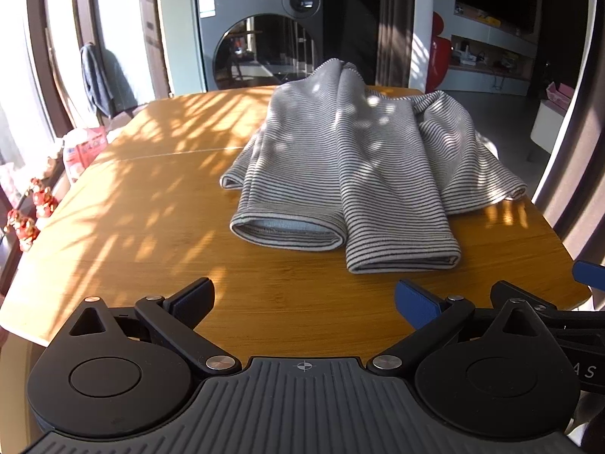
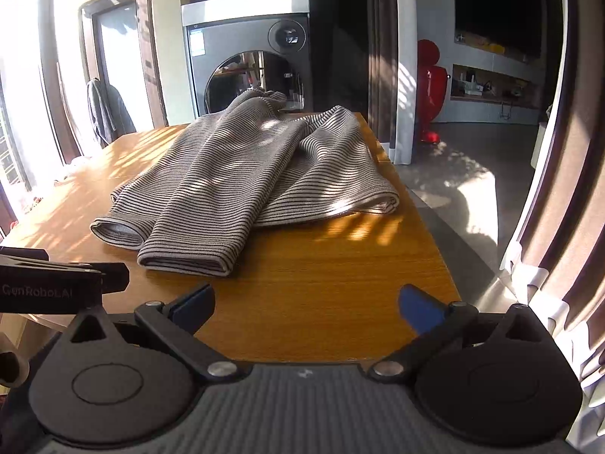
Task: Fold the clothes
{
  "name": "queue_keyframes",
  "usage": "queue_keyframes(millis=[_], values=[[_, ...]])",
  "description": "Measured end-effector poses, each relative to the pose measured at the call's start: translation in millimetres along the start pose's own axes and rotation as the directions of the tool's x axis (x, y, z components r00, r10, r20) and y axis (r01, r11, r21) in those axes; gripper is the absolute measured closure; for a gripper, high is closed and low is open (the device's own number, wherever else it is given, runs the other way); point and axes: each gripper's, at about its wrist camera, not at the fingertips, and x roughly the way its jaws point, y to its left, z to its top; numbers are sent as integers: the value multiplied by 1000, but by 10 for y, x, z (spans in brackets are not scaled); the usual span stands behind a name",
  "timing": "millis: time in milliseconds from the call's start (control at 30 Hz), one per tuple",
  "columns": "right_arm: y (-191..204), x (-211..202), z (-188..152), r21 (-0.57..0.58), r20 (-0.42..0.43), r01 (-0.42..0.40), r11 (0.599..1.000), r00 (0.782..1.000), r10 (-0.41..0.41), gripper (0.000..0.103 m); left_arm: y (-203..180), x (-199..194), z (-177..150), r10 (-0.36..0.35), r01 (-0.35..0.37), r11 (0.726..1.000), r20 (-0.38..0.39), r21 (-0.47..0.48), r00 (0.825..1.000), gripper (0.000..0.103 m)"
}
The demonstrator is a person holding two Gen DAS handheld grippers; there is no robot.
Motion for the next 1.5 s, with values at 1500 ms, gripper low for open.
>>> queue_keyframes(millis=[1500], values=[[22, 40, 64, 27, -21, -24, 999, 999, 25, 0, 15, -9, -22, -8, 8, 1000, -59, -8, 998, 0]])
